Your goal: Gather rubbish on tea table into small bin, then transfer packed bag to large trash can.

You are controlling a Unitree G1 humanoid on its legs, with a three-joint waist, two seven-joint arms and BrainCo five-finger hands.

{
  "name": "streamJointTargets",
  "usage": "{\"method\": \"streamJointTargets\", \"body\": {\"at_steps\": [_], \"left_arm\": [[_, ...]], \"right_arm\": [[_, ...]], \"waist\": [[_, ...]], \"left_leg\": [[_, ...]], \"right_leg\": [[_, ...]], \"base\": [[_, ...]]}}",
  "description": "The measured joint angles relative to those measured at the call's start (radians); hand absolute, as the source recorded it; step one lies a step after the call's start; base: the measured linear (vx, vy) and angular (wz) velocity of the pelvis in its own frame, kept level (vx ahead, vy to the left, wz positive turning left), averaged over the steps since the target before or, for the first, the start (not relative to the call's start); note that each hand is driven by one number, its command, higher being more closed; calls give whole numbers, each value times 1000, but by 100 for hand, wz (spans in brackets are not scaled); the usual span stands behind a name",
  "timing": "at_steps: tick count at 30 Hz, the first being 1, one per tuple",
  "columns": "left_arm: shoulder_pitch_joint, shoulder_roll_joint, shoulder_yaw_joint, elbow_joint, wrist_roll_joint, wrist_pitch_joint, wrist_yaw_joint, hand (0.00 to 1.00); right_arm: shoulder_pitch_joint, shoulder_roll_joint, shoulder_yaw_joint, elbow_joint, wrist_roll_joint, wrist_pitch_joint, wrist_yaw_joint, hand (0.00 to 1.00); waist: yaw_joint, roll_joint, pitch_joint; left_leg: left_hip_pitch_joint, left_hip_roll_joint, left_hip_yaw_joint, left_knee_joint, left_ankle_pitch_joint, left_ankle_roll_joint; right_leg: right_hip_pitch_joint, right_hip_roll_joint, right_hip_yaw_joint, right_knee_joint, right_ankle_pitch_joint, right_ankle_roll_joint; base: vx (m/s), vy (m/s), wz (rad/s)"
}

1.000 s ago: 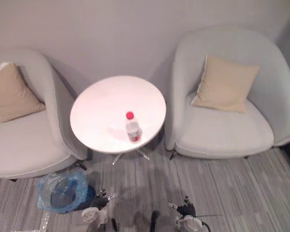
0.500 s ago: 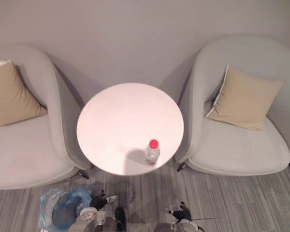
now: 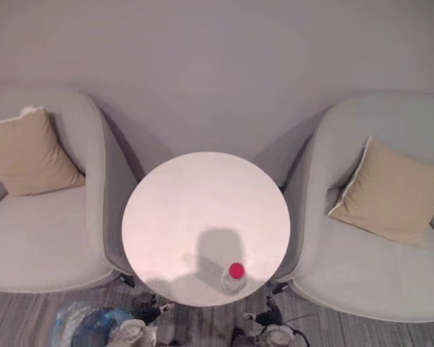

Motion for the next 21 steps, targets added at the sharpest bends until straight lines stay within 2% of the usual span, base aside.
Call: {"method": "streamJointTargets", "body": {"at_steps": [2,3,4,5,6,7,8,14,21], "left_arm": [[-1,18,-19,-3,13,0,0,0],[-2,20,-20,-9,17,0,-3,0],[0,22,-38,-23,17,0,-7,0],[3,30,-53,-27,17,-1,-8,0],[9,44,-58,-27,17,0,-9,0],[16,51,-58,-27,17,1,-9,0],[24,65,-62,-24,18,1,-11,0],[22,67,-106,-41,19,-1,-29,0],[34,70,-136,-55,20,-2,-31,0]], "right_arm": [[12,-21,15,-112,-38,18,-2,0],[19,-44,9,-152,-40,55,14,0],[99,-110,26,-289,-41,73,42,0],[173,-147,35,-426,-36,55,50,0],[244,-175,36,-564,-36,3,58,0],[258,-175,37,-599,-36,-20,60,0],[265,-165,46,-610,-39,-61,65,0],[273,-78,118,-629,-131,-70,75,0],[346,-97,146,-811,-164,-91,85,0]], "waist": [[-1,-8,3],[-1,-9,3],[6,-6,6],[6,-1,10],[0,-4,8],[-2,-7,6],[-20,-20,5],[-20,-15,6],[-20,0,3]], "left_leg": [[0,-12,-2,2,7,7],[1,-14,-2,2,7,7],[-2,-20,-4,2,7,7],[-3,-22,-9,1,7,7],[-1,-27,-14,1,9,10],[0,-27,-14,1,12,10],[1,-26,-15,1,19,8],[1,4,-23,-46,36,-5],[3,15,-22,-59,36,-23]], "right_leg": [[18,-14,2,-23,15,9],[16,-15,4,-26,19,9],[15,-19,3,-35,27,10],[15,-20,1,-34,30,11],[15,-20,6,-33,31,11],[15,-20,9,-34,32,11],[16,-18,13,-36,36,9],[20,11,14,-96,99,-4],[34,19,18,-120,113,-3]], "base": [[-74,58,1],[-68,45,5],[-41,39,11],[-78,53,7],[-85,31,-2],[-116,8,-14],[-120,-33,-11],[-152,-47,0],[-104,-32,-2]]}}
